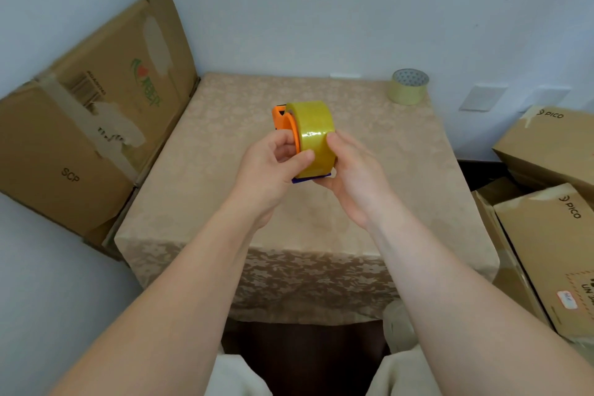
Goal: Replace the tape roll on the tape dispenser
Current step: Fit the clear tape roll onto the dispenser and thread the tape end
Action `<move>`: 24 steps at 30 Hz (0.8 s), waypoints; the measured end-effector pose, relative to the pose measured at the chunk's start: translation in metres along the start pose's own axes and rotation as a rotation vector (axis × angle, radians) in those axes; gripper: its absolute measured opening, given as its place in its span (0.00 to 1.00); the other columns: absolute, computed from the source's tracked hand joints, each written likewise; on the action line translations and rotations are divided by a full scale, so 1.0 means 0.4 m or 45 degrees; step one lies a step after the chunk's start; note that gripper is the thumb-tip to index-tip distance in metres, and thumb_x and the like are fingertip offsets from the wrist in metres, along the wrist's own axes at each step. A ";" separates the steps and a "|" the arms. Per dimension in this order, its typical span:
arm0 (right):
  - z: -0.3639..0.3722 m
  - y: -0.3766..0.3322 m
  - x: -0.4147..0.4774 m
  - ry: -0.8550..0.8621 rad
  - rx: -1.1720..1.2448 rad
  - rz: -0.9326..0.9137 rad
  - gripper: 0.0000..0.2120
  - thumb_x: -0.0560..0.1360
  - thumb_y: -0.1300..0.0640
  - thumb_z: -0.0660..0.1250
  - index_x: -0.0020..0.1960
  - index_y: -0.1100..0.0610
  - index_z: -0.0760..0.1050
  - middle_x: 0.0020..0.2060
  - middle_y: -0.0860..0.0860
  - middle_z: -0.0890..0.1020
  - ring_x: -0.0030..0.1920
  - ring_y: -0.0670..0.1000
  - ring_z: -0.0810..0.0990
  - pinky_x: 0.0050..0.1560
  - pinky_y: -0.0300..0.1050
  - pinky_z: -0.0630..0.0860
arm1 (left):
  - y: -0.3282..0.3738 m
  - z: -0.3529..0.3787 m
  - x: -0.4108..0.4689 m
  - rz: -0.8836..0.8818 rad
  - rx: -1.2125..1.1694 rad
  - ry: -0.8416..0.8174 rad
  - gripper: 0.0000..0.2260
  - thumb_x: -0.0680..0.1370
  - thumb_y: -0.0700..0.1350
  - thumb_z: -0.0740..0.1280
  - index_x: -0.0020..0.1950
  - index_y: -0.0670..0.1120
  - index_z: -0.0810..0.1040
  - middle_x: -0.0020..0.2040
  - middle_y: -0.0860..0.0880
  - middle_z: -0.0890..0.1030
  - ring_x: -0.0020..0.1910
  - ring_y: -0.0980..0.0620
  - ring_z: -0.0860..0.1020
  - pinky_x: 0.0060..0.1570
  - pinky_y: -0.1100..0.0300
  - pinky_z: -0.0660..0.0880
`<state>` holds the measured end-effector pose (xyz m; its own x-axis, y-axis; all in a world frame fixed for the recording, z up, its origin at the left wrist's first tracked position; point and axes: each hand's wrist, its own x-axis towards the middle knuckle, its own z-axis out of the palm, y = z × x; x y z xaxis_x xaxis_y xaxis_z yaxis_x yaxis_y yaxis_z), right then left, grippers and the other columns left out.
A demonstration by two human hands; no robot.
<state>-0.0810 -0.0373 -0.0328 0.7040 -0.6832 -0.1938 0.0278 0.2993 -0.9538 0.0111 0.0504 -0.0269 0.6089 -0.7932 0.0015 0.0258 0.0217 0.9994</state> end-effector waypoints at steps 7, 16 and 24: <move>0.012 -0.005 -0.010 0.178 0.003 -0.020 0.18 0.72 0.53 0.57 0.55 0.59 0.79 0.54 0.64 0.81 0.55 0.63 0.80 0.57 0.60 0.76 | 0.000 0.015 -0.017 0.020 -0.022 0.026 0.14 0.69 0.41 0.69 0.53 0.42 0.78 0.50 0.39 0.83 0.49 0.44 0.82 0.50 0.54 0.79; 0.024 -0.004 -0.020 0.216 0.100 -0.100 0.14 0.66 0.55 0.55 0.45 0.59 0.75 0.40 0.60 0.74 0.42 0.56 0.73 0.43 0.50 0.69 | 0.003 0.034 -0.025 0.092 0.038 0.080 0.10 0.74 0.33 0.68 0.47 0.48 0.79 0.43 0.48 0.83 0.43 0.54 0.82 0.48 0.59 0.79; 0.018 -0.013 -0.029 0.224 0.065 -0.072 0.18 0.64 0.60 0.56 0.48 0.65 0.77 0.47 0.71 0.77 0.45 0.59 0.76 0.48 0.61 0.75 | 0.006 0.041 -0.028 0.107 0.009 0.085 0.11 0.74 0.33 0.67 0.48 0.48 0.79 0.43 0.50 0.83 0.41 0.58 0.82 0.46 0.62 0.78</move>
<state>-0.0844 -0.0261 -0.0238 0.5653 -0.8047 -0.1814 0.1029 0.2870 -0.9524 -0.0086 0.0495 -0.0241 0.6603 -0.7464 0.0835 -0.0334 0.0819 0.9961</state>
